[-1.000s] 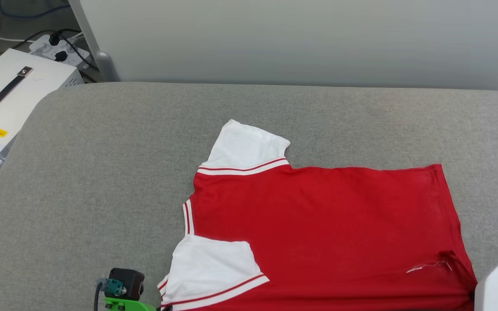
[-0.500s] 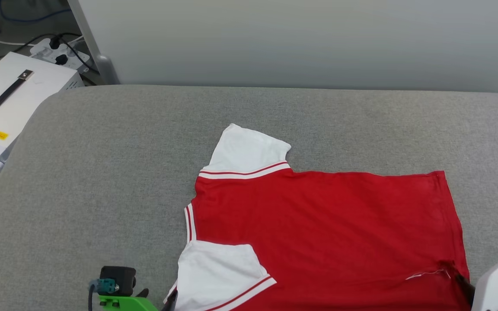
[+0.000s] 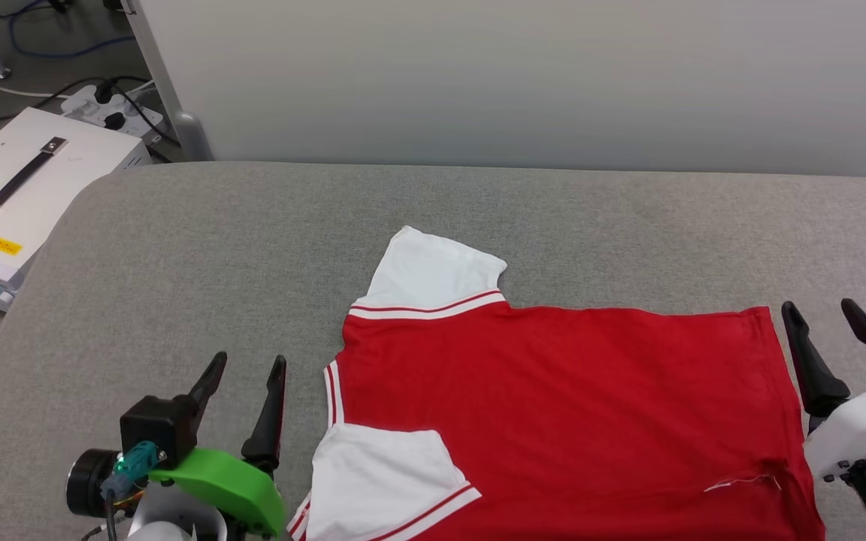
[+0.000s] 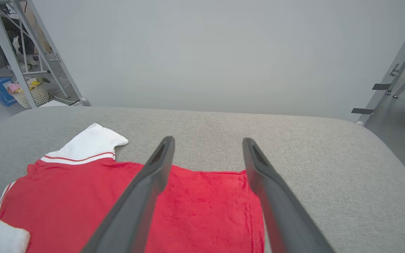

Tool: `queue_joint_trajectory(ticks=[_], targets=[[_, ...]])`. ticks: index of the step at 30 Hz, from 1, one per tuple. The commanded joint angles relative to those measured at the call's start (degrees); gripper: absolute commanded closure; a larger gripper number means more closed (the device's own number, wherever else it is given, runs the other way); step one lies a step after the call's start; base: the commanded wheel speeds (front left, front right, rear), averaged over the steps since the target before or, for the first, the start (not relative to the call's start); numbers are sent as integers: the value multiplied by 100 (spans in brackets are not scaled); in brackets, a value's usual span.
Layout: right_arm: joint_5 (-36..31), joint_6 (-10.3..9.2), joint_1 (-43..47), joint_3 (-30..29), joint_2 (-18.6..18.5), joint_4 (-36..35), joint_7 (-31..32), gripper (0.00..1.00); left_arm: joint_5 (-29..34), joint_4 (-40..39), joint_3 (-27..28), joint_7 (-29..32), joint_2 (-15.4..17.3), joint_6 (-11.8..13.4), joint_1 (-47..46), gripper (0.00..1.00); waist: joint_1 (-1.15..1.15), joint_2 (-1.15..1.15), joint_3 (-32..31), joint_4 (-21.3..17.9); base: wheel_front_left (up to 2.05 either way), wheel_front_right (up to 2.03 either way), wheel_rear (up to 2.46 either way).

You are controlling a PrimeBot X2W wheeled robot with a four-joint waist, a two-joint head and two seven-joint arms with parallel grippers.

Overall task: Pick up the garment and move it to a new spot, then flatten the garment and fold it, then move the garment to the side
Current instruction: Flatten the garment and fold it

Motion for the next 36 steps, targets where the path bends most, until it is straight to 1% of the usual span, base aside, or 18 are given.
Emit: queue_joint_trajectory(ticks=[1,4,8,13,14,15,17,21,25,29,33,36], targets=[[2,-4,-59,41,-35,-27,-223,0,124,-73,121,-55,-125,39,-16,0,0,69,-3,6,0,0,0],[-14,-4,-23,112,-21,-35,-650,0,445,-338,567,-67,-428,-2,104,0,0,69,-15,21,0,0,0],[-67,-4,59,201,72,1,-1158,0,1006,-530,1207,-69,-858,-271,446,0,0,69,-16,26,0,0,0],[-183,-4,179,276,284,161,-1624,0,1420,-380,1815,-70,-1364,-793,811,0,0,69,-29,26,0,0,0],[-202,-4,195,292,303,191,-1664,0,1469,-364,1883,-70,-1424,-865,839,0,0,69,-30,25,0,0,0],[-230,-4,222,313,344,265,-1723,0,1536,-327,2020,-70,-1562,-1004,898,0,0,69,-33,21,0,0,0],[-240,-4,240,339,400,379,-1775,0,1650,-235,2168,-70,-1724,-1209,974,0,0,69,-38,11,0,0,0],[-251,-4,212,378,415,547,-1863,0,1837,-66,2401,-70,-1997,-1570,1036,0,0,69,-44,-7,0,0,0],[-228,-4,155,404,379,618,-1885,0,2023,-42,2650,-70,-2215,-1839,1059,0,0,69,-41,-30,0,0,0],[-161,-4,106,442,340,644,-1843,0,2157,83,2815,-71,-2350,-2071,1065,0,0,69,3,-60,0,0,0],[-145,-4,52,474,297,622,-1824,0,2223,312,2733,-70,-2373,-2254,966,0,0,69,125,-124,0,0,0],[-119,-4,-26,468,314,581,-1783,0,2230,418,2618,28,-2295,-2359,703,0,0,69,317,-210,0,0,0]])
